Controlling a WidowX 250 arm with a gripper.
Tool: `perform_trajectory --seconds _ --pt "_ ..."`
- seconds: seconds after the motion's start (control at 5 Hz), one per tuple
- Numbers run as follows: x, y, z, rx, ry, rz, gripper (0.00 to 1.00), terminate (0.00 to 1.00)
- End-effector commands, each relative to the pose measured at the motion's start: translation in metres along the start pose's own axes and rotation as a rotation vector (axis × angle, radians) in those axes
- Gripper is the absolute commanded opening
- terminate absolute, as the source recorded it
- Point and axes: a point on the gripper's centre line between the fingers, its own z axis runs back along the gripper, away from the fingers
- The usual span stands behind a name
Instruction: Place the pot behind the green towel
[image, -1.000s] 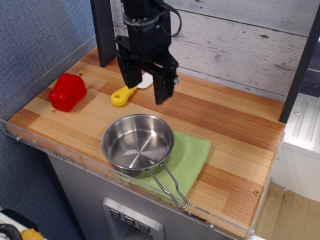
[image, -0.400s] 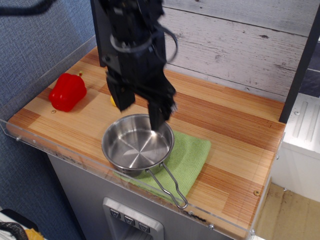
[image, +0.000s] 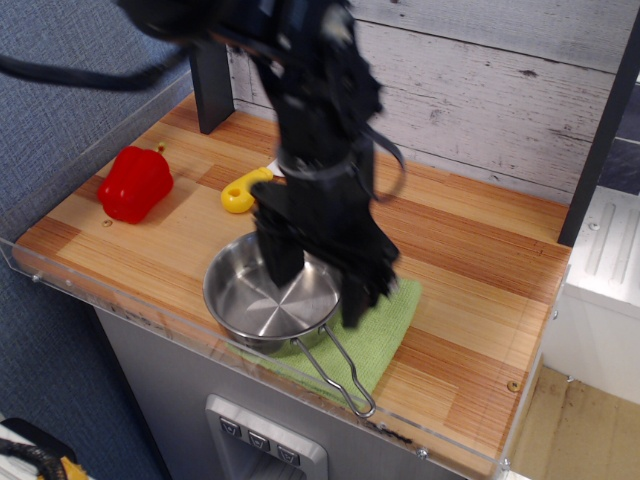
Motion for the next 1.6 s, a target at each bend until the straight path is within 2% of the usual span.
perform_trajectory --seconds 0.0,0.2,0.4,1.0,1.2,1.4 --pt "0.007 -0.011 -0.017 0.04 0.012 -0.049 1.0 0.0" --pt "0.007 0.002 -0.025 0.052 0.023 -0.019 1.0 0.0" --pt "0.009 0.018 -0.022 0.055 -0.003 0.023 0.0 0.0" --pt "0.017 0.034 0.013 0.019 -0.027 0.022 0.0 0.0" --pt "0.028 0.037 0.03 0.064 -0.04 0.033 0.0 0.0" --pt "0.054 0.039 0.048 0.092 -0.059 0.007 0.0 0.0"
